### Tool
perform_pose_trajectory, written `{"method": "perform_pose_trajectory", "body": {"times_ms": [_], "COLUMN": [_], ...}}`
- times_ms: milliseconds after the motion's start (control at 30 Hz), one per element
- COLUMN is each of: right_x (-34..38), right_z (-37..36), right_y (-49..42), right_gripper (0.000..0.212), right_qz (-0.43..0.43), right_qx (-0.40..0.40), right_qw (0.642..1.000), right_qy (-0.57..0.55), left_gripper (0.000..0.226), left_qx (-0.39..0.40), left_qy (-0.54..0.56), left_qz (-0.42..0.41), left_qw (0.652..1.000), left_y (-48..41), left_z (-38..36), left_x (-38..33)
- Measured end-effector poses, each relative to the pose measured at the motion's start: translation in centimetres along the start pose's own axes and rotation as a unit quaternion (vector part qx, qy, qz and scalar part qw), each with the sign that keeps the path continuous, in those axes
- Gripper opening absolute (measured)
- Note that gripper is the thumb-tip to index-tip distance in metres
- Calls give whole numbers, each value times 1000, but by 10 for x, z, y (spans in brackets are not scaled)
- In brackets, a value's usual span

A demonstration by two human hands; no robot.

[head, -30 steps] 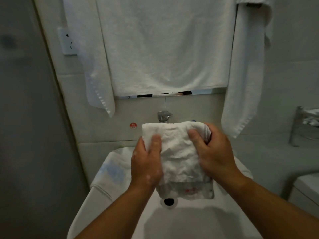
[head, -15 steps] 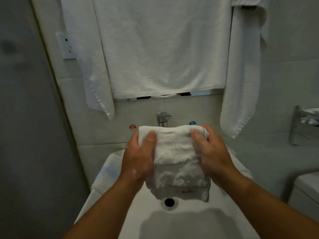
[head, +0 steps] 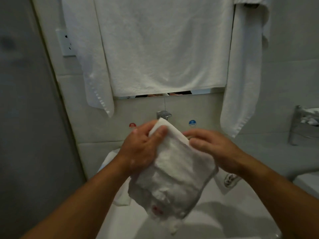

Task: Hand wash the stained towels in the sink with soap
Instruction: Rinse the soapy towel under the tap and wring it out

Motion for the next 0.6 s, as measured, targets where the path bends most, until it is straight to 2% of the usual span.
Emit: {"method": "perform_pose_trajectory", "body": {"times_ms": [33, 100, 133, 200, 233, 300, 400, 433, 467, 500, 533, 567, 600], "right_x": [6, 18, 24, 30, 29, 23, 11, 7, 3, -4, -12, -20, -32], "right_z": [-11, -22, -20, -5, 2, 11, 24, 31, 38, 45, 51, 56, 62], "right_y": [-5, -13, -15, -14, -10, 1, 29, 40, 52, 65, 77, 90, 102], "right_gripper": [53, 54, 48, 29, 23, 24, 27, 30, 31, 29, 25, 22, 22], "right_qz": [5, 30, 52, 81, 82, 72, 23, 3, -20, -52, -90, -128, -164], "right_qx": [48, 72, 54, -4, -21, -34, -79, -107, -132, -157, -179, -197, -205], "right_qw": [998, 990, 988, 990, 990, 986, 982, 983, 985, 985, 980, 972, 964], "right_qy": [30, 114, 132, 118, 110, 144, 167, 148, 107, 51, -1, -32, -39], "left_gripper": [29, 30, 32, 46, 45, 32, 39, 44, 46, 44, 41, 41, 42], "left_qx": [25, 36, 44, 113, 154, 189, 151, 124, 107, 114, 143, 182, 222], "left_qy": [-28, -56, -52, -51, -59, -47, 25, 92, 206, 342, 460, 531, 546], "left_qz": [-28, -60, -49, 13, 38, 69, 100, 122, 163, 222, 279, 327, 355], "left_qw": [999, 996, 996, 992, 986, 978, 983, 980, 959, 906, 831, 760, 726], "left_y": [2, 2, 1, 2, 7, 19, 21, 21, 24, 33, 46, 65, 82], "left_z": [-9, -16, -16, -20, -25, -31, -32, -32, -37, -53, -77, -104, -127], "left_x": [-9, -17, -13, 12, 24, 39, 35, 36, 41, 47, 47, 42, 32]}}
Point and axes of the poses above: each hand's wrist, its own y-axis away from the middle knuckle, its own z-axis out of the back of the hand, x = y × z, the point moved 10 cm from there along -y, towards the middle knuckle, and after that the axes turned 10 degrees about z, right-handed, at the moved point
